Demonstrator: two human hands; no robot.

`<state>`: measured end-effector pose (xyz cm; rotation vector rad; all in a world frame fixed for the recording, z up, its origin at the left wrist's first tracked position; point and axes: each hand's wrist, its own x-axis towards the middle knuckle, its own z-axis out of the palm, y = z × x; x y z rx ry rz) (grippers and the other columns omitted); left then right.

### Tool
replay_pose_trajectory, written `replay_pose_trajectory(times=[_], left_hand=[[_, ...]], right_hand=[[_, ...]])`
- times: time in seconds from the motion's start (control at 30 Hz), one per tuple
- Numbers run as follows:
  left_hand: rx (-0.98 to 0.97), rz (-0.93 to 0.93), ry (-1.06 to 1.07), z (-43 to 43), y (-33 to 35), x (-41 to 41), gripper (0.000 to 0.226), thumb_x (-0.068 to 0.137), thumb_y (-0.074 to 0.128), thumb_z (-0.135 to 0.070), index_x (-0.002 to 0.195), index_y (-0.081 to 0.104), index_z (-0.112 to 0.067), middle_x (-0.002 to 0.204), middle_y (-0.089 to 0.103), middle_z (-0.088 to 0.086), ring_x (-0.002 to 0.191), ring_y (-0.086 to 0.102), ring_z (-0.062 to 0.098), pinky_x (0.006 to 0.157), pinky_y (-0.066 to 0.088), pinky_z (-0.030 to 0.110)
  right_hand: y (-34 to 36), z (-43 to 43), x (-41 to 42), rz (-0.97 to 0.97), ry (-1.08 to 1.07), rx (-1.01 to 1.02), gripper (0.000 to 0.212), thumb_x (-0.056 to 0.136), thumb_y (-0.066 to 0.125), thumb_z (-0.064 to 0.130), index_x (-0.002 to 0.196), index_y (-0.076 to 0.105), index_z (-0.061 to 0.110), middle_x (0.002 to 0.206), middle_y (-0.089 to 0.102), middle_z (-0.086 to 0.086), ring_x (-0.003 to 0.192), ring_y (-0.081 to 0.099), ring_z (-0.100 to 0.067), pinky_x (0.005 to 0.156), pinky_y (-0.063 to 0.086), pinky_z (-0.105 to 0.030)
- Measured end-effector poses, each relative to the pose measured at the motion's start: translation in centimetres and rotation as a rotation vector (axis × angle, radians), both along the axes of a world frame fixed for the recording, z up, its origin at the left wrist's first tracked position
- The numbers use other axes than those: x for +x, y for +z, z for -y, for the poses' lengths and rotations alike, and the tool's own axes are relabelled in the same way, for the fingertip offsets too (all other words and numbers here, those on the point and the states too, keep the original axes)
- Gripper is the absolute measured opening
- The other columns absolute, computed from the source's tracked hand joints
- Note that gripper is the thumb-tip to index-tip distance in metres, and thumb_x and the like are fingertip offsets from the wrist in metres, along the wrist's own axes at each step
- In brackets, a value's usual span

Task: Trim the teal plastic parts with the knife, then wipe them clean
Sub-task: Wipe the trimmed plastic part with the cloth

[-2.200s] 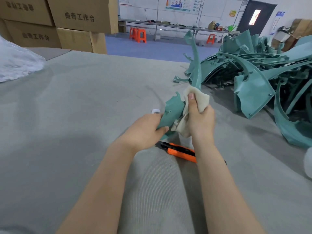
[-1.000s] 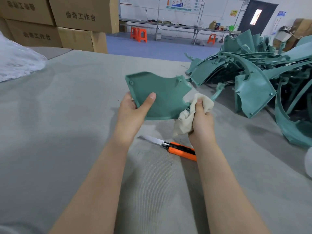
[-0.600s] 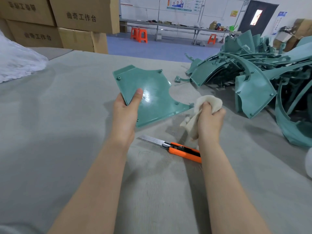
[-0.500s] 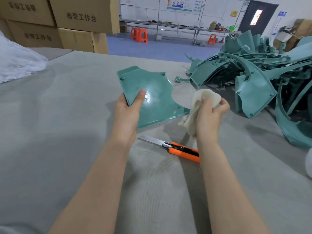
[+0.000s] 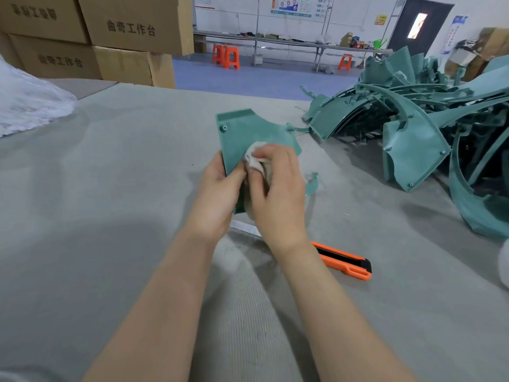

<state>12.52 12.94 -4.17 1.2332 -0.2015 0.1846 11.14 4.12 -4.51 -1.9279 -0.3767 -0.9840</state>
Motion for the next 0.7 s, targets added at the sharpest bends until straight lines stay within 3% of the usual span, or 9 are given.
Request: replay_pose_trajectory(times=[0.13, 0.27, 0.37, 0.43, 0.47, 0.53, 0.63, 0.7], left_hand=[[-0.029, -0.006, -0.016, 0.1, 0.2, -0.1, 0.019, 0.099, 0.050, -0.012, 0.115, 0.060, -0.014, 0.111, 0.070, 0.004, 0.100, 0.067, 0.019, 0.087, 0.055, 0.033], [-0.066, -0.019, -0.020, 0.9, 0.3, -0.1, 0.021, 0.101, 0.044, -0.010, 0.117, 0.058, -0.011, 0.111, 0.068, 0.006, 0.100, 0.066, 0.017, 0.088, 0.054, 0.029], [-0.220, -0.085, -0.014, 0.6, 0.6, 0.0, 0.023, 0.104, 0.038, -0.016, 0.115, 0.058, -0.010, 0.101, 0.070, 0.005, 0.092, 0.068, 0.014, 0.080, 0.056, 0.023], [-0.357, -0.116, -0.046, 0.2, 0.7, 0.1, 0.028, 0.105, 0.035, -0.019, 0.123, 0.054, -0.009, 0.112, 0.068, 0.009, 0.099, 0.068, 0.018, 0.083, 0.056, 0.026], [-0.417, -0.123, -0.064, 0.1, 0.7, 0.1, 0.030, 0.105, 0.034, -0.019, 0.127, 0.052, -0.010, 0.118, 0.067, 0.010, 0.102, 0.067, 0.019, 0.085, 0.056, 0.028], [-0.481, -0.145, -0.069, 0.0, 0.7, 0.1, 0.027, 0.105, 0.035, -0.019, 0.126, 0.051, -0.014, 0.118, 0.067, 0.008, 0.099, 0.068, 0.019, 0.082, 0.058, 0.033], [-0.482, -0.156, -0.040, -0.5, 0.5, 0.3, 0.021, 0.104, 0.039, -0.020, 0.117, 0.056, -0.019, 0.110, 0.071, 0.003, 0.096, 0.071, 0.018, 0.081, 0.059, 0.038], [-0.488, -0.151, -0.027, -0.9, 0.4, 0.4, 0.020, 0.104, 0.041, -0.021, 0.115, 0.058, -0.021, 0.109, 0.073, 0.000, 0.098, 0.070, 0.017, 0.081, 0.059, 0.040]], right_hand=[[-0.3, 2.2, 0.8, -0.022, -0.180, 0.125, 0.011, 0.088, 0.059, -0.004, 0.095, 0.066, -0.001, 0.101, 0.056, -0.018, 0.092, 0.048, -0.008, 0.083, 0.030, 0.000], [-0.4, 0.9, 0.2, -0.034, -0.153, 0.101, 0.011, 0.088, 0.061, 0.002, 0.097, 0.068, 0.001, 0.101, 0.056, -0.008, 0.091, 0.050, -0.005, 0.083, 0.031, 0.000], [-0.7, -1.1, -0.4, -0.072, -0.050, -0.107, 0.028, 0.089, 0.059, 0.012, 0.114, 0.068, 0.004, 0.121, 0.058, -0.012, 0.112, 0.053, -0.024, 0.101, 0.037, -0.023], [-1.0, -1.1, -0.3, -0.085, -0.091, -0.245, 0.036, 0.089, 0.056, 0.015, 0.123, 0.065, 0.008, 0.139, 0.051, -0.016, 0.128, 0.043, -0.039, 0.110, 0.032, -0.045], [-1.1, -0.6, 0.0, -0.094, -0.138, -0.263, 0.037, 0.090, 0.055, 0.014, 0.125, 0.065, 0.011, 0.143, 0.047, -0.017, 0.130, 0.039, -0.042, 0.111, 0.029, -0.050], [-1.3, 0.8, 0.6, -0.150, -0.219, -0.211, 0.037, 0.092, 0.052, 0.008, 0.127, 0.064, 0.015, 0.145, 0.045, -0.016, 0.128, 0.040, -0.040, 0.110, 0.030, -0.043], [-1.4, 3.2, 1.5, -0.266, -0.218, 0.077, 0.036, 0.096, 0.048, 0.004, 0.127, 0.063, 0.015, 0.130, 0.052, -0.011, 0.118, 0.048, -0.023, 0.100, 0.033, -0.016], [-1.2, 4.4, 2.1, -0.363, -0.241, 0.355, 0.032, 0.099, 0.044, 0.009, 0.125, 0.062, 0.013, 0.121, 0.058, -0.010, 0.111, 0.053, -0.020, 0.101, 0.039, -0.021]])
